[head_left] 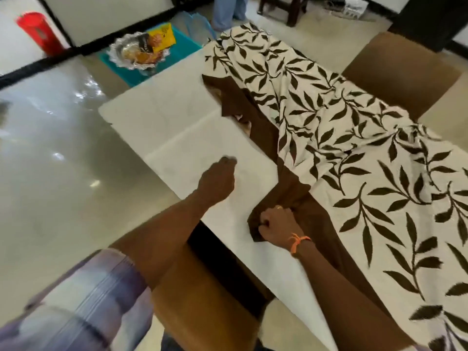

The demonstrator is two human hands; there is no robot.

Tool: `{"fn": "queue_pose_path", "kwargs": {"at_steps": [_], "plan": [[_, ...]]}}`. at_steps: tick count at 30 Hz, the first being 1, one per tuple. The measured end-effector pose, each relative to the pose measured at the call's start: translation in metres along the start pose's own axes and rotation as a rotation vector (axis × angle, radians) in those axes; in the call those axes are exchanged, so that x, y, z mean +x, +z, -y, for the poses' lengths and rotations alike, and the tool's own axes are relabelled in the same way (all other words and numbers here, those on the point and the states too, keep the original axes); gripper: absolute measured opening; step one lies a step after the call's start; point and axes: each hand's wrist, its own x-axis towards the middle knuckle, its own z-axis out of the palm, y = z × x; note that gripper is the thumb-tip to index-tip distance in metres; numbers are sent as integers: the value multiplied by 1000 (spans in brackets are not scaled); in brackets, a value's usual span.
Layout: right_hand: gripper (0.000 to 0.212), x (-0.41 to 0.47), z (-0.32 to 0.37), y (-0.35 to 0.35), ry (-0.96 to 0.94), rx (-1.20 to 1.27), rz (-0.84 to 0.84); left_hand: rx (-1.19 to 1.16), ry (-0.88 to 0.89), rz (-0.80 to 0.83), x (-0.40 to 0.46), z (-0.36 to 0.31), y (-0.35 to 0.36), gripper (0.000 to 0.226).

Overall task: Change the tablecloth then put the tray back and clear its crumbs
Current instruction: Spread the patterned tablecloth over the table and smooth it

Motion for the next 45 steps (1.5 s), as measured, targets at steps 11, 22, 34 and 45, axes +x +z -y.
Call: {"fn": "queue_pose_path", "kwargs": {"at_steps": [11,22,34,45], "plan": [[16,37,30,13,682,5,-377,266,576,165,222,66,0,33],[51,102,140,8,519,16,-469,643,399,211,155,308,-124,24],[22,209,266,36,223,-285,-191,945,167,278,173,415,-209,35],[17,278,374,40,148,-17,-205,254,304,261,160,399,-179,64]]}}
